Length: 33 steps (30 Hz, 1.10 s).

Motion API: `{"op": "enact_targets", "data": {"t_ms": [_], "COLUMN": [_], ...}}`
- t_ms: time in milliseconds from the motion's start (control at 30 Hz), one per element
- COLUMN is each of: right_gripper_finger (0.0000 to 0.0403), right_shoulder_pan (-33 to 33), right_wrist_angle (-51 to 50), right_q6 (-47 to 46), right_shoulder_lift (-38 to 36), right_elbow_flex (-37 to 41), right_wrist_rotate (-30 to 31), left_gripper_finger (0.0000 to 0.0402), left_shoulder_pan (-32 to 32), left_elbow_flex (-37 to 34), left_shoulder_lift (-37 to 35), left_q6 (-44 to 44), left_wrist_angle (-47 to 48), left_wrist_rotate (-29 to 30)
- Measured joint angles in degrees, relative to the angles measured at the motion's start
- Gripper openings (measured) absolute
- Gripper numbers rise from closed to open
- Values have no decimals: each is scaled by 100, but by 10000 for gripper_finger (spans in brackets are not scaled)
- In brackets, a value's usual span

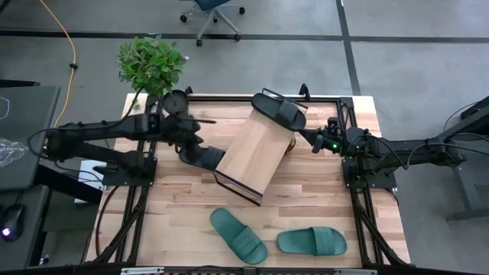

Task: Pick and place slides into the shelf
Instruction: Put the black slipper on the shelf

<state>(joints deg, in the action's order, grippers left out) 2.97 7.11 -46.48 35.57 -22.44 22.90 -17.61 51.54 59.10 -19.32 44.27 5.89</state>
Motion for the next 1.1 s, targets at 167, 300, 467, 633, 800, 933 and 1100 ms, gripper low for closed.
{"op": "enact_targets", "data": {"t_ms": [167, 300, 467, 633, 800, 933, 1100], "right_gripper_finger": [0, 0, 0, 0, 0, 0, 0], "right_shoulder_pan": [-1, 0, 2, -1, 1, 2, 2], "right_wrist_angle": [57, 69, 83, 86, 86, 86, 86], "right_q6": [1, 1, -7, -12, -4, 0, 15], "right_shoulder_lift": [0, 0, 0, 0, 0, 0, 0], "right_elbow_flex": [0, 0, 0, 0, 0, 0, 0], "right_wrist_rotate": [-200, -223, -345, -455, -453, -453, -452], "left_gripper_finger": [1, 1, 4, 50, 121, 160, 177], "left_shoulder_pan": [2, 2, 0, 0, 0, 0, 0], "left_elbow_flex": [-900, -1292, -1675, -1947, -2189, -2406, -2618], "left_shoulder_lift": [-315, -316, -316, -316, -312, -312, -306], "left_q6": [-488, -931, -1204, -1318, -1559, -1701, -1898], "left_wrist_angle": [-722, -761, -1056, -1826, -2152, -2321, -2797], "left_wrist_rotate": [-437, -487, -636, -907, -971, -946, -880]}}
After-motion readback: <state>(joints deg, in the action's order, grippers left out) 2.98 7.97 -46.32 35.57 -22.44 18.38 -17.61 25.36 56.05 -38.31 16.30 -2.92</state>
